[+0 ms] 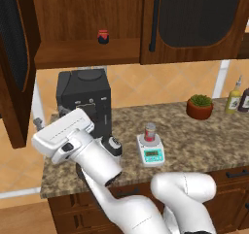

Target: Pick the canned food and place it on the digital scale for weighing, and close the cabinet.

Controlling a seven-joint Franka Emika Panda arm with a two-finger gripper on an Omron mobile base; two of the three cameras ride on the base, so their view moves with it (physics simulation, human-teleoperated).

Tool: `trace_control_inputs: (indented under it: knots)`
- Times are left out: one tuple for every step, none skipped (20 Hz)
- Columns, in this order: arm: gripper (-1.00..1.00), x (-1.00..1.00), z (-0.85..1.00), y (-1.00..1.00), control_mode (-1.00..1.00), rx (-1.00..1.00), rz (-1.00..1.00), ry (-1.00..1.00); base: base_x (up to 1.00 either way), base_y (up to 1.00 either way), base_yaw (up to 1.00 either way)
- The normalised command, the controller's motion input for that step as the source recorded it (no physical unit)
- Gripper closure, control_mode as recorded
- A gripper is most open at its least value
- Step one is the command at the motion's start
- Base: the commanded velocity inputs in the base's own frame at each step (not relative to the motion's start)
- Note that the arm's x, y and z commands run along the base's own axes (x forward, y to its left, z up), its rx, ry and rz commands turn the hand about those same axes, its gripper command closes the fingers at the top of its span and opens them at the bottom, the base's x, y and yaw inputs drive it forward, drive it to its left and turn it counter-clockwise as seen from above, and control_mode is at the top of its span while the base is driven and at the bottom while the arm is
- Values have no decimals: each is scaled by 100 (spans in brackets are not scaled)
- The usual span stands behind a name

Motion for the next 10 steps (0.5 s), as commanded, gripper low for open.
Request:
trace_control_inputs:
  knots:
    - [-100, -3, -51, 17, -100, 21, 0, 0, 0, 0, 0]
    - [-100, -7, -55, 21, -100, 23, 0, -2, 0, 0, 0]
    - [-100, -4, -49, 30, -100, 22, 0, -4, 0, 0, 0]
    - [-100, -3, -31, 56, -100, 18, 0, -11, 0, 0, 0]
    - [-100, 0, -28, 80, -100, 17, 0, -13, 0, 0, 0]
    - [-100, 0, -17, 85, -100, 16, 0, -12, 0, 0, 0]
    - [-100, 0, -19, 80, -100, 22, 0, -11, 0, 0, 0]
    - [-100, 0, -16, 80, -100, 23, 0, -10, 0, 0, 0]
    - [-100, 0, -10, 81, -100, 25, 0, -5, 0, 0, 0]
    - [-100, 3, -9, 88, -100, 24, 0, 0, 0, 0, 0]
